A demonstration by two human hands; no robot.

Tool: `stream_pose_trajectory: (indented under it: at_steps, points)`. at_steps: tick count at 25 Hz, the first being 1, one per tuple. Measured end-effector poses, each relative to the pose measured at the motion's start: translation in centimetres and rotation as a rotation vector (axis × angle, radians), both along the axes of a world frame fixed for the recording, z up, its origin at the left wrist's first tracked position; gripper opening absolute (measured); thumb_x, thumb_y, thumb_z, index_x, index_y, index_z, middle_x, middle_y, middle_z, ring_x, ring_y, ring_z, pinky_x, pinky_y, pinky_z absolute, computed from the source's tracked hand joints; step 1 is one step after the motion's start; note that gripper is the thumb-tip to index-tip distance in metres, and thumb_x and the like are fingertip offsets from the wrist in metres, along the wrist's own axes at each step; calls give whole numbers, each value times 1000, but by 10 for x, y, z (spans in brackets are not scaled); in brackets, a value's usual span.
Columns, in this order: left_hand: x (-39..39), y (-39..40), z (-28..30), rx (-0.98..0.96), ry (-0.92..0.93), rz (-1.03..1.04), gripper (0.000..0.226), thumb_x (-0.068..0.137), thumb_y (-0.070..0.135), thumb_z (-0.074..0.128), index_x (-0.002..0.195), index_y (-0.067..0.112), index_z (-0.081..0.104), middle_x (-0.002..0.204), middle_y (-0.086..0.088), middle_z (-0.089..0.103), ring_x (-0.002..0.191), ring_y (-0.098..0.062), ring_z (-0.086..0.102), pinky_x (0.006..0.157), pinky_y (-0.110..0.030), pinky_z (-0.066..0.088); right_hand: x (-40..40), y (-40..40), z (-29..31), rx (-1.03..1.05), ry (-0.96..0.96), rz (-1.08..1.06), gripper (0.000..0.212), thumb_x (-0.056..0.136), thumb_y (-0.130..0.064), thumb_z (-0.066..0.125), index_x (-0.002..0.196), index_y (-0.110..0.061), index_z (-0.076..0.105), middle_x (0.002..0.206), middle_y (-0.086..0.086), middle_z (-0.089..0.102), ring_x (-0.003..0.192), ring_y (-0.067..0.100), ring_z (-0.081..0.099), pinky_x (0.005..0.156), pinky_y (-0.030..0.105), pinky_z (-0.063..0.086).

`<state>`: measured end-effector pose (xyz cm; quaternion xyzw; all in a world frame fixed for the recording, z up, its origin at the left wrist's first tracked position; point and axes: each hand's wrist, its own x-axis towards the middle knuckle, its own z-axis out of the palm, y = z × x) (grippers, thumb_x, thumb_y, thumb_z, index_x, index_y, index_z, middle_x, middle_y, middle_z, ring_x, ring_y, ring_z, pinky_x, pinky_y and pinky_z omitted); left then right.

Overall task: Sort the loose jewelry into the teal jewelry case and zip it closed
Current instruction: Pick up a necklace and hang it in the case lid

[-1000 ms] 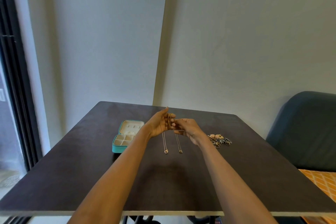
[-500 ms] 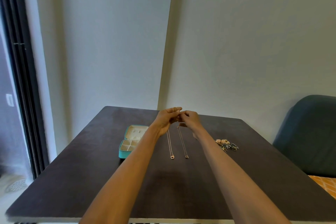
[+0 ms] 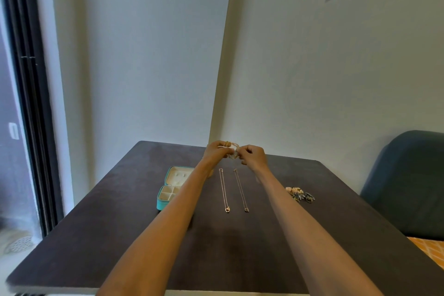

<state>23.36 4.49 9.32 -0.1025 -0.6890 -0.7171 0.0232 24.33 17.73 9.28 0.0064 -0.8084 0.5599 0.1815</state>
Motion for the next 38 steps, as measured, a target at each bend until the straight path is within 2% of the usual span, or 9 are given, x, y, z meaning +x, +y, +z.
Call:
stream_pose_trajectory:
  at_steps: [2,5,7,20,24,27,32,35,38]
  points:
    - [-2,-5,-6,12,-118,-66,41,84,9,65,121,5,48,101,-12,62,78,-14,57,79,-33,50,1,0,6,-96,-43,34,16,89,-16,58,81,-5,67,79,9,63,75,16,56,64,27,47]
    - [-4,-9,-18,45,-186,-114,45,89,8,58,130,8,40,89,-6,64,63,-8,48,48,-17,36,1,-4,14,-281,-142,78,15,87,-17,54,78,-8,63,71,4,59,68,13,54,61,23,43]
    - [-6,-12,-23,63,-192,-140,40,92,6,53,130,6,43,84,-4,63,58,-7,46,42,-13,32,0,-8,15,-338,-190,113,17,87,-15,51,76,-10,61,70,2,58,65,12,54,62,23,44]
    - [-14,-82,-35,391,-268,-198,19,94,9,44,102,15,60,74,3,60,64,-9,48,60,-20,34,-17,-73,9,-534,-197,417,25,93,-7,41,72,-7,55,71,6,55,70,15,54,70,26,48]
    - [-25,-108,-46,369,-247,-129,21,94,9,50,114,13,54,77,1,64,64,-9,53,60,-21,40,-26,-91,4,-377,-181,513,21,93,-5,42,75,-9,52,68,3,54,66,12,54,72,26,48]
    - [-33,-130,-54,244,-207,-33,28,92,10,57,119,10,53,86,-2,68,69,-12,59,65,-25,46,-33,-93,-1,-93,-202,531,16,95,-6,45,81,-11,51,71,1,54,65,9,49,64,18,45]
    - [-56,-155,-73,-310,-105,375,35,89,13,60,122,3,54,106,-14,62,87,-23,60,70,-29,47,-45,-101,-20,231,-186,512,11,92,-13,54,82,-16,58,86,-2,63,71,4,52,69,17,43]
    - [-62,-154,-87,-472,-263,303,56,89,30,60,135,6,38,127,-16,53,109,-31,58,65,-30,50,-48,-106,-29,282,-203,528,13,90,-17,57,78,-19,60,83,-3,61,76,8,50,73,23,41]
    - [-59,-152,-96,-531,-326,270,59,88,26,62,137,7,33,127,-16,52,90,-22,60,57,-27,48,-48,-112,-36,333,-214,552,9,91,-18,56,83,-17,60,87,2,59,80,12,49,73,26,42]
